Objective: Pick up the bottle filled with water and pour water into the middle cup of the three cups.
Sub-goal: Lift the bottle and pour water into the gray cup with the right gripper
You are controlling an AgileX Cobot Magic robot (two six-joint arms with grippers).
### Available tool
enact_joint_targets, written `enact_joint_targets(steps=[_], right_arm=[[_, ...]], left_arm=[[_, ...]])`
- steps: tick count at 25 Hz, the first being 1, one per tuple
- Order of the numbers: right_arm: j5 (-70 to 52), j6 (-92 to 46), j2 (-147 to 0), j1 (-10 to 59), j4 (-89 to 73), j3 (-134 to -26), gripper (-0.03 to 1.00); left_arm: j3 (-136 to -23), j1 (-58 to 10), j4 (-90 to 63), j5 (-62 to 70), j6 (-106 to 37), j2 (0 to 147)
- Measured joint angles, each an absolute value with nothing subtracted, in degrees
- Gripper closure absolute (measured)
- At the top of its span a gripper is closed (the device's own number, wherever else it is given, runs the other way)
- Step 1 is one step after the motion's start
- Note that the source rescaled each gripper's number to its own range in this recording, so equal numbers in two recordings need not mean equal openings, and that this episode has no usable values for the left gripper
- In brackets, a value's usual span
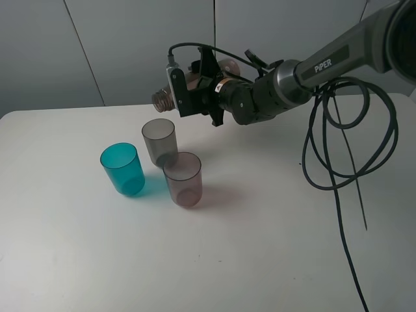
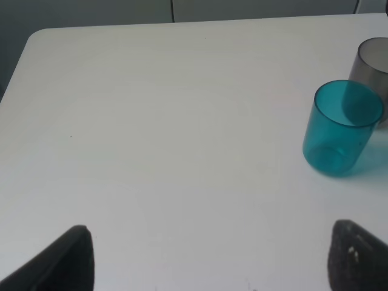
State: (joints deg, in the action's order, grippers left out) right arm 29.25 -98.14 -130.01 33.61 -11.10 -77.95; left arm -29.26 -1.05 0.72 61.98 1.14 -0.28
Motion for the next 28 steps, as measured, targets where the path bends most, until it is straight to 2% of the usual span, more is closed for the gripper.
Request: enact_joint_targets(steps=[28], right_arm=[[31.9, -109.0, -130.0, 33.6, -9.8, -78.0, 0.97]], left_arm=[[-29.3, -1.1, 0.7, 62.0, 1.1, -0.3]])
